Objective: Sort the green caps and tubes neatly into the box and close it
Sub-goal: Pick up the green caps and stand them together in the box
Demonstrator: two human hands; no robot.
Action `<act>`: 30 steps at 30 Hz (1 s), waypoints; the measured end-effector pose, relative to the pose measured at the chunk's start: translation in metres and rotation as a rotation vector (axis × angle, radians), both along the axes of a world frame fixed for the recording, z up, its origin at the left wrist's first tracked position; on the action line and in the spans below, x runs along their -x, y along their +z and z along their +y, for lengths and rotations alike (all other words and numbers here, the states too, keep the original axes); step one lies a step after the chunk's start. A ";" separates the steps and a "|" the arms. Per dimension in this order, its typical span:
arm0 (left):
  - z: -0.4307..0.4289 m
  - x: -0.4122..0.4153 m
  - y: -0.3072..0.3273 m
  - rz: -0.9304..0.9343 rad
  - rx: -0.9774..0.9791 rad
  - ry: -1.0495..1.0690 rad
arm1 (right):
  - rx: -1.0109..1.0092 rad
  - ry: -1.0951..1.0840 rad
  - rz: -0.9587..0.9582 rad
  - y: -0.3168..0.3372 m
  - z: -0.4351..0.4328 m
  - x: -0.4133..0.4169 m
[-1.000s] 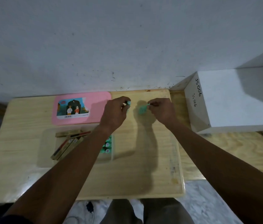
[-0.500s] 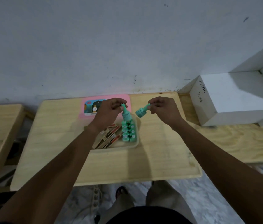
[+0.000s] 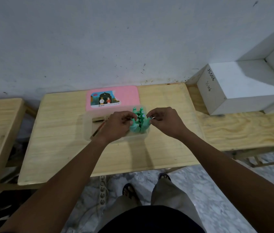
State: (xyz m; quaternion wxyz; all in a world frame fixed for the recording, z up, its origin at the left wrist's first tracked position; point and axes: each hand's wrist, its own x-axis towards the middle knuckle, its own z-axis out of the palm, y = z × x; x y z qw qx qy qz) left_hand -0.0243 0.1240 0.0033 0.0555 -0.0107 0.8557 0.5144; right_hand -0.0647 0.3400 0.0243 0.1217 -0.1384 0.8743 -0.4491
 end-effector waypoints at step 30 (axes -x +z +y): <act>0.018 0.000 -0.042 0.081 0.258 -0.087 | -0.670 0.244 0.286 -0.030 -0.029 0.003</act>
